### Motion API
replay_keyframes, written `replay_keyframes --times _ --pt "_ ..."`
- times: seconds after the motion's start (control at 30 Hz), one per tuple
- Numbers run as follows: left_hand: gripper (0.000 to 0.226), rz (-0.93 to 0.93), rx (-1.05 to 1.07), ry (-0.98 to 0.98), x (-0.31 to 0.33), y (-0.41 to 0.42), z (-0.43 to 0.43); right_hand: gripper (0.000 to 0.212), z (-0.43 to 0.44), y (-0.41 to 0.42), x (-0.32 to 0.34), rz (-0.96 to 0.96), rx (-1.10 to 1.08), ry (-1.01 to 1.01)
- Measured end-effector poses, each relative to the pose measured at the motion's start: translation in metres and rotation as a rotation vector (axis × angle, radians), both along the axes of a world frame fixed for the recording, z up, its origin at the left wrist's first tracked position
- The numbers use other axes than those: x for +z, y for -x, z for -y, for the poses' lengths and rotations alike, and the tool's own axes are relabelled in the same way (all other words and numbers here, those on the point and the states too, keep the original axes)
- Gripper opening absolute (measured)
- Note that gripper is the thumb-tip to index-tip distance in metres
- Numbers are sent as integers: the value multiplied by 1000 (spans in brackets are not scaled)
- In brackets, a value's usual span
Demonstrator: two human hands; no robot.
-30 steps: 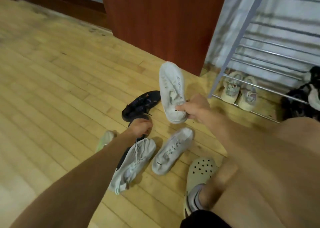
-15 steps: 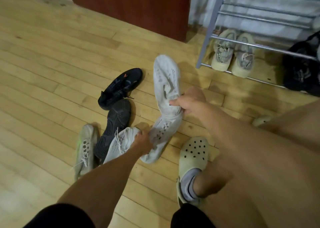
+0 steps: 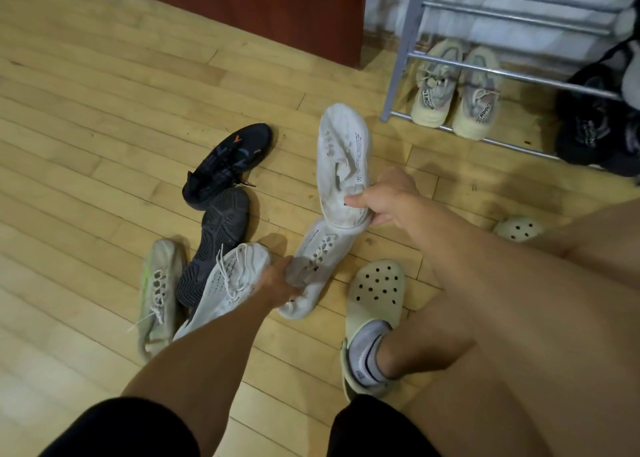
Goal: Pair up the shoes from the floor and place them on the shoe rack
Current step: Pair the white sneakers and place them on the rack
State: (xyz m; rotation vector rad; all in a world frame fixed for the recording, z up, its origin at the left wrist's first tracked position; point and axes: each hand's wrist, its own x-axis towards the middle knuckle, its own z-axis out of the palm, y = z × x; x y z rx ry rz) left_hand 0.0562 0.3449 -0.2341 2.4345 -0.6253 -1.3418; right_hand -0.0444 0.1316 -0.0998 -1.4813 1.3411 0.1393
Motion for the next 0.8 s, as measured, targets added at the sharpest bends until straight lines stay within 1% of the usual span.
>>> replay_keyframes --times 0.07,0.13,0.17,0.23,0.33,0.37,0.43,0.5,0.6,0.67,0.77,0.8 --pt "89 -25 13 -17 -1 7 -1 52 -1 5 2 4 -7 -8" --pt "86 -90 138 -62 0 9 -3 49 -1 9 5 11 3 -27" --pt "80 -127 179 -92 4 9 -4 47 -1 11 7 18 9 -36" --pt "57 -172 179 -131 15 5 -3 45 -2 13 11 33 5 -44" --pt "24 -182 199 -74 37 -2 1 48 -8 15 17 48 -4 -72" --pt "18 -193 224 -43 45 -4 4 48 -9 15 21 58 -10 -83" --pt "16 -219 281 21 66 -10 10 49 -6 14 36 100 -30 -124" --pt "17 -206 308 102 91 -19 22 51 6 13 59 151 -45 -140" --pt "13 -152 355 237 139 -31 43 50 28 19 100 148 -21 -61" --pt "8 -184 371 311 170 -35 59 44 42 29 124 130 -9 25" --pt "20 -203 329 389 211 -34 85 37 56 51 153 136 -49 111" --pt "20 -199 308 416 223 -32 94 35 60 59 161 147 -68 127"
